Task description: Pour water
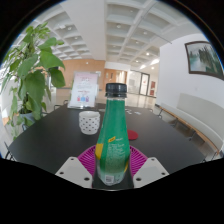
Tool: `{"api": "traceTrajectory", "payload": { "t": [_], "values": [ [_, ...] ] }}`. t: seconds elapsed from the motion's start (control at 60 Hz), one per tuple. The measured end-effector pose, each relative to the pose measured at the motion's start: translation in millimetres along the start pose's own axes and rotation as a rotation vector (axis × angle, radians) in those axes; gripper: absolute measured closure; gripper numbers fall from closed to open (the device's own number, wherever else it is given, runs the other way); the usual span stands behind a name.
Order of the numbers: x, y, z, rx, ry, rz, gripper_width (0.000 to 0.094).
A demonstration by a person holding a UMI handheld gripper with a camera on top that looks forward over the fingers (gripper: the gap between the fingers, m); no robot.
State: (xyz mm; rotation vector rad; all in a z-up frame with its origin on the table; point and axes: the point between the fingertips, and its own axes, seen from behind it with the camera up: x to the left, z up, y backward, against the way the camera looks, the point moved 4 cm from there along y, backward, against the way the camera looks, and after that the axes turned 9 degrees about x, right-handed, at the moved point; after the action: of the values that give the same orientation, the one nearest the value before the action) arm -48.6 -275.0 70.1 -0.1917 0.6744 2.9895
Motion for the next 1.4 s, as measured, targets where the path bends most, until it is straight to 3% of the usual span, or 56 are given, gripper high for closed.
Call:
{"api": "traceTrajectory", "payload": {
  "t": [0.117,0.283,0.433,0.617,0.783,1.033,1.183,1.283,1.4],
  "values": [
    [-50.5,-7.1,12.1,0.006,0.003,-0.136,0.0528],
    [-160.3,-23.9,67.5,-0.017,0.171,-0.445,0.0527],
    [-211.1,-41.0,159.5,-0.120,0.552,-0.675,0.0527],
    [-158.3,-72.0,269.4,-0.326,1.185,-0.862,0.0529],
    [-64.3,-111.4,292.2,-0.480,1.717,-0.894,0.0528],
    [18.2,-162.9,235.0,-0.582,2.200,-0.819,0.0527],
    [13.4,-165.0,240.8,-0.572,2.143,-0.807,0.0526],
    [14.5,-138.6,272.9,-0.654,1.910,-0.776,0.0528],
    [-4.6,-99.9,317.7,-0.678,1.419,-0.633,0.0529]
  ]
}}
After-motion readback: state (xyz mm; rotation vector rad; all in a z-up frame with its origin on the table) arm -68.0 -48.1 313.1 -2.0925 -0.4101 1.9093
